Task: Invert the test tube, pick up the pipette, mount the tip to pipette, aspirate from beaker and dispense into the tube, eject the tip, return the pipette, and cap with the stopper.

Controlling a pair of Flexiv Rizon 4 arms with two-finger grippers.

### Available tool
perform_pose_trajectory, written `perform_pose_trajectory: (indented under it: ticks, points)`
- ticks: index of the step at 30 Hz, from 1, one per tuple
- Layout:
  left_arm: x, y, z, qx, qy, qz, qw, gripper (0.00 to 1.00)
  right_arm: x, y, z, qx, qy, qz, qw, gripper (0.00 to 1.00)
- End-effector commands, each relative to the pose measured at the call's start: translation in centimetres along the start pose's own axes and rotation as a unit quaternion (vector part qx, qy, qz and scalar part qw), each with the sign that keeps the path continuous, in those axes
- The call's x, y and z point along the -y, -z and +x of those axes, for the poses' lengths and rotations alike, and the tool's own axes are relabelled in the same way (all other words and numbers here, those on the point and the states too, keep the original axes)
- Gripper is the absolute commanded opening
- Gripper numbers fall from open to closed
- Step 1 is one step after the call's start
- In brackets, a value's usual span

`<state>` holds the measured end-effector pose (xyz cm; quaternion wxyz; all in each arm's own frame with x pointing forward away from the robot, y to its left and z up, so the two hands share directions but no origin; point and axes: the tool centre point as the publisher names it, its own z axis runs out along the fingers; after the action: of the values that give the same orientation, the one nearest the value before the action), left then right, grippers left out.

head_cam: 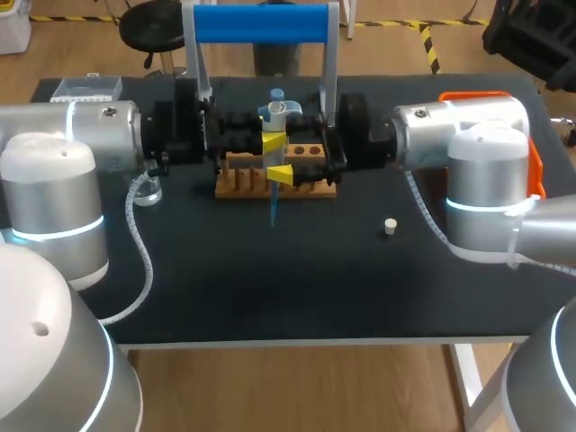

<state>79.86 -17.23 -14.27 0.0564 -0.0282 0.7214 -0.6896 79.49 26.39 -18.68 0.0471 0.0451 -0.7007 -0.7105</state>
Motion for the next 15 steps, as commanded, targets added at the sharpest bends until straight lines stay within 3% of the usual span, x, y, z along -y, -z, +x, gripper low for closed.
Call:
perform_pose_trajectory:
  ticks: [1, 15]
  points:
    - [0.02, -0.08, 0.16, 0.003, -0.001, 0.001, 1.000, 0.00, -0.02, -0.34, -0.11, 0.002, 0.000, 0.000, 1.000, 0.98]
    - [0.02, -0.08, 0.16, 0.003, -0.001, 0.001, 1.000, 0.00, -0.43, -0.67, -0.40, 0.010, -0.002, -0.005, 1.000, 0.84]
